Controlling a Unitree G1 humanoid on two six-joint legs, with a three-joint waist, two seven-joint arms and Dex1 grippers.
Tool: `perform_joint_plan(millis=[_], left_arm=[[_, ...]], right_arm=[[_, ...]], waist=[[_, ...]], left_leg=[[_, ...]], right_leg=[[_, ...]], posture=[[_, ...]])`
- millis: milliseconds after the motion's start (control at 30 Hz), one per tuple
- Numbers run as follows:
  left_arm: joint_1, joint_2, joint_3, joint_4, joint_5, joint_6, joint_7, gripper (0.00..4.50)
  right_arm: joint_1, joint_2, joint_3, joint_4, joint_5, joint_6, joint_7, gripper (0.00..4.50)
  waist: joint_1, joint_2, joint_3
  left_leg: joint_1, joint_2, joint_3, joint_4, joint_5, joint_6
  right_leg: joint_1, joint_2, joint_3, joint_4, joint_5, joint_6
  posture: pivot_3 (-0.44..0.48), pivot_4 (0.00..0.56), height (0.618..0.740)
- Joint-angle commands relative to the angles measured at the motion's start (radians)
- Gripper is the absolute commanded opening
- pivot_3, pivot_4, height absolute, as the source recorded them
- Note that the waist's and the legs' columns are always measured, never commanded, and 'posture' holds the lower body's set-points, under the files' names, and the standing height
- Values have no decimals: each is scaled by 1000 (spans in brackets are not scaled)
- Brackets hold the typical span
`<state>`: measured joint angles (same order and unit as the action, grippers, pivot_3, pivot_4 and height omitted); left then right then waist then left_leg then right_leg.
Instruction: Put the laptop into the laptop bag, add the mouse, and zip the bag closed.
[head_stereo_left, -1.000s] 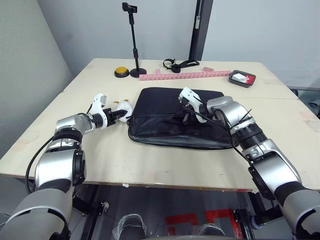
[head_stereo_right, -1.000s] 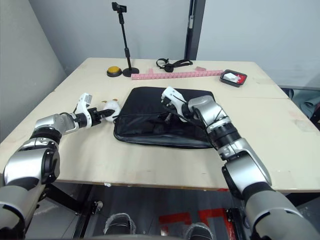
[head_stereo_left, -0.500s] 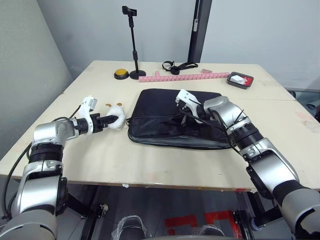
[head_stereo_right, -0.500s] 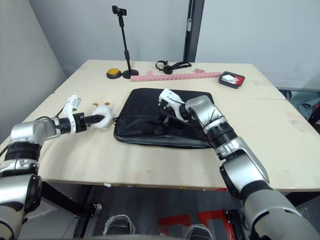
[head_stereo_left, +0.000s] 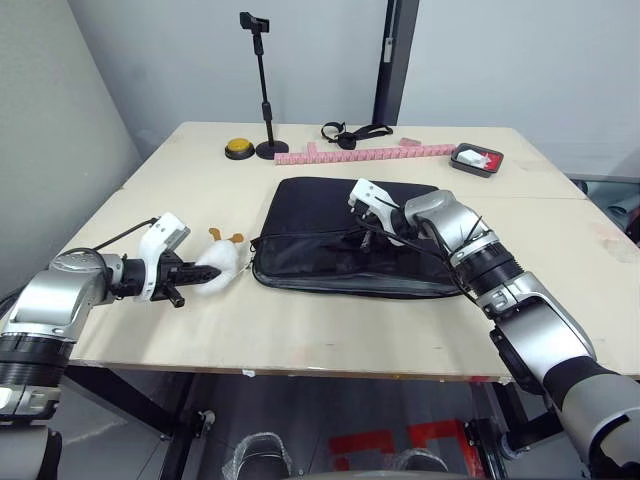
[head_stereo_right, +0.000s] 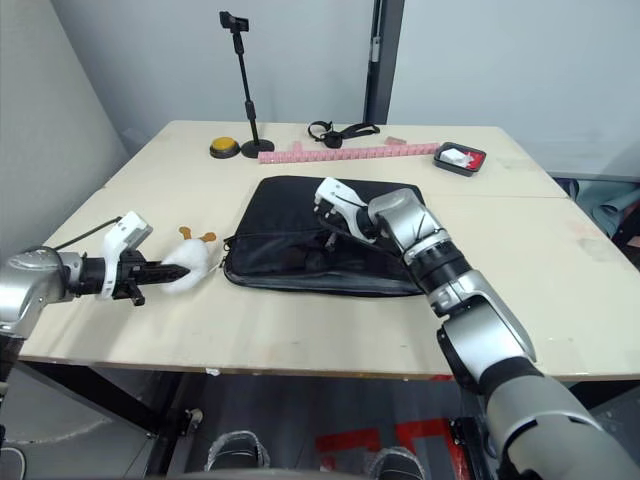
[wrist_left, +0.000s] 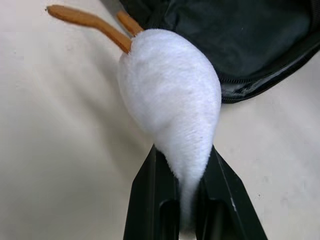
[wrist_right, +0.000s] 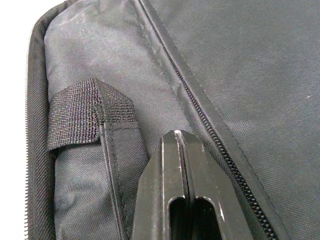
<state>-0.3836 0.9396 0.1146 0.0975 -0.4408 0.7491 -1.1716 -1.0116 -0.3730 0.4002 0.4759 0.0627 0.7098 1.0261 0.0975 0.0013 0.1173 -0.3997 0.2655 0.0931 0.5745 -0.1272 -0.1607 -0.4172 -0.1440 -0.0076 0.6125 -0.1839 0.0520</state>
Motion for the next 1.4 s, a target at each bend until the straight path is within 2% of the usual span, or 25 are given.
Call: perform_joint_plan(millis=[33,100,367,667,867,1133,1400], left_arm=[[65,26,62,-179,-110,-17,-96,29],[106,35,69,-233,-138,-6,-113,29],[223,75,54,-314,-95,-136,-137,29],[325,54,-20,-443,-14,-305,-118,29],[306,22,-82,-411,60,-409,-93,29],[307,-49,-204,-482,126,-519,-79,29],[186,-154,-360,-381,219,-567,-74,29]], right_arm=[[24,-8,38,58,-48,34,-1,0],[24,-7,38,56,-48,37,2,0],[13,-10,47,60,-60,41,25,0],[10,-8,55,49,-63,51,41,0],[7,-4,59,52,-68,54,46,0],[8,-6,60,46,-73,62,53,0],[4,-2,61,49,-74,65,54,0]], waist=[[-3,0,0],[-5,0,0],[-5,0,0],[-8,0,0],[-8,1,0],[-8,1,-1],[-7,2,-4]], left_leg=[[0,0,0,0,0,0],[0,0,1,-1,0,0],[0,0,1,-2,0,0],[0,0,2,-4,0,-1],[1,1,2,-4,0,-1],[1,1,2,-4,0,-1],[1,0,3,-4,0,-1]], right_leg=[[0,0,0,0,-1,-1],[0,0,0,0,-2,-3],[-2,0,0,0,-3,-4],[-2,0,0,-1,-3,-4],[-2,1,1,1,-3,-3],[-2,1,2,0,-3,-3],[-3,1,2,1,-3,-3]], posture=[[0,150,740],[0,150,740],[0,150,740],[0,150,740],[0,150,740],[0,150,740],[0,150,740]])
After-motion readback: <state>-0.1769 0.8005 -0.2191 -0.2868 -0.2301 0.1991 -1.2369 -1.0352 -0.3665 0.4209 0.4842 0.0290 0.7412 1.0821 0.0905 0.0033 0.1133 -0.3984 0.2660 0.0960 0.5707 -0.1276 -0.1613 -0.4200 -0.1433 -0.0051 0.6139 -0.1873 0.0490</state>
